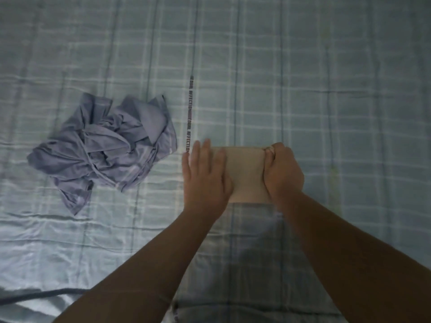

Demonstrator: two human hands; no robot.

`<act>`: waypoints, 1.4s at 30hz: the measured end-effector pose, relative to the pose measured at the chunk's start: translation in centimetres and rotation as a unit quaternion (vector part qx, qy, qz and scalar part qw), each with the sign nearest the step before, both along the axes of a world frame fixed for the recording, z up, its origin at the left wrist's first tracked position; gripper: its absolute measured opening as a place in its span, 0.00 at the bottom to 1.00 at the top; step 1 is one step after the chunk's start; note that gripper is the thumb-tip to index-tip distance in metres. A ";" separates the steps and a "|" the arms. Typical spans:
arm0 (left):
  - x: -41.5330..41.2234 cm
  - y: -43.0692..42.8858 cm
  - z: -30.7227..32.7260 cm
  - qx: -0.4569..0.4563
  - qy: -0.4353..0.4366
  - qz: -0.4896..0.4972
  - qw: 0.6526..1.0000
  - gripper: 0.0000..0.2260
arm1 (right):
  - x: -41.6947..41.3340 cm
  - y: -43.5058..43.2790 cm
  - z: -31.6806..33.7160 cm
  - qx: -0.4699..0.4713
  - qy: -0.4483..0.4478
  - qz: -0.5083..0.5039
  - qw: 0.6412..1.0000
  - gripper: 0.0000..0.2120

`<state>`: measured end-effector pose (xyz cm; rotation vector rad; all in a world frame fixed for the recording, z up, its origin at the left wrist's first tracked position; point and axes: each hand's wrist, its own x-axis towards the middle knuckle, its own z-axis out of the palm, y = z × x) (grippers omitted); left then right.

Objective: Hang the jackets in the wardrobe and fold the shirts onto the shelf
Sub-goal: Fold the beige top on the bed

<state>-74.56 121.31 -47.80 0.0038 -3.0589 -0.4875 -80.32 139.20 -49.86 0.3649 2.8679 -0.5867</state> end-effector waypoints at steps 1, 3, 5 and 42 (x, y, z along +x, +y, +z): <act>0.3 0.3 -0.2 -0.015 -0.002 -0.034 0.999 0.25 | -0.1 0.1 0.0 0.000 -0.005 -0.008 1.000 0.13; 0.7 0.5 -0.9 -0.050 -0.024 -0.064 0.996 0.24 | -0.1 0.3 0.1 -0.007 -0.016 -0.027 0.999 0.12; 0.7 0.2 -1.5 -0.079 -0.049 -0.069 0.993 0.24 | -0.3 0.3 0.5 -0.025 -0.022 -0.047 0.998 0.11; 0.2 -2.7 -0.4 0.308 -0.259 0.394 0.826 0.26 | 3.3 -0.5 1.2 -0.143 -0.041 -0.099 0.984 0.29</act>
